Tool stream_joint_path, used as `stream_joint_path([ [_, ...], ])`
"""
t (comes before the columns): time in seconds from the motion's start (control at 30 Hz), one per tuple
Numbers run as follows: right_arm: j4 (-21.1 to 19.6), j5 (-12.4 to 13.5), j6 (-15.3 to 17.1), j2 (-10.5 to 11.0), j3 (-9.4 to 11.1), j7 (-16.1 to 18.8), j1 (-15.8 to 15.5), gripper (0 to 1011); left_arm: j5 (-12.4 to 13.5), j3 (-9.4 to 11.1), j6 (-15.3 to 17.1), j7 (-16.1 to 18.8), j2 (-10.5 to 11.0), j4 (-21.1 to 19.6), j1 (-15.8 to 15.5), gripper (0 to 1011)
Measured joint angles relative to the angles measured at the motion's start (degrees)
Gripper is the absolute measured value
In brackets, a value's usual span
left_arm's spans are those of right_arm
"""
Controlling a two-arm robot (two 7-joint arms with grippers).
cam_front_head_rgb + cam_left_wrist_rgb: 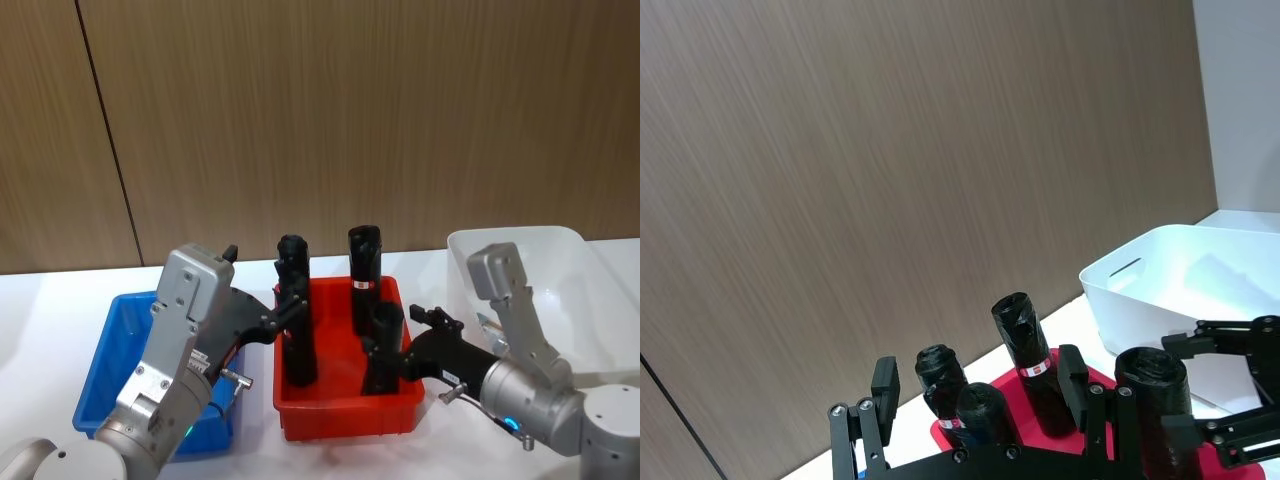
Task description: Pick the cotton swabs from the blue box and place them into the white box.
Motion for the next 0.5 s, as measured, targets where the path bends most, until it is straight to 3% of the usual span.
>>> stream_joint_path([
  [0.4, 6.3, -1.1, -1.2, -1.8, -0.5, -0.2, 3.6, 1002, 0.0, 0.0, 0.0, 0.0, 0.0, 0.0, 0.0, 1004],
  [0.5, 7.8, -1.4, -1.5, -2.2, -0.6, -0.4, 4.4, 963, 0.0, 0.0, 0.0, 0.0, 0.0, 0.0, 0.0, 1004],
])
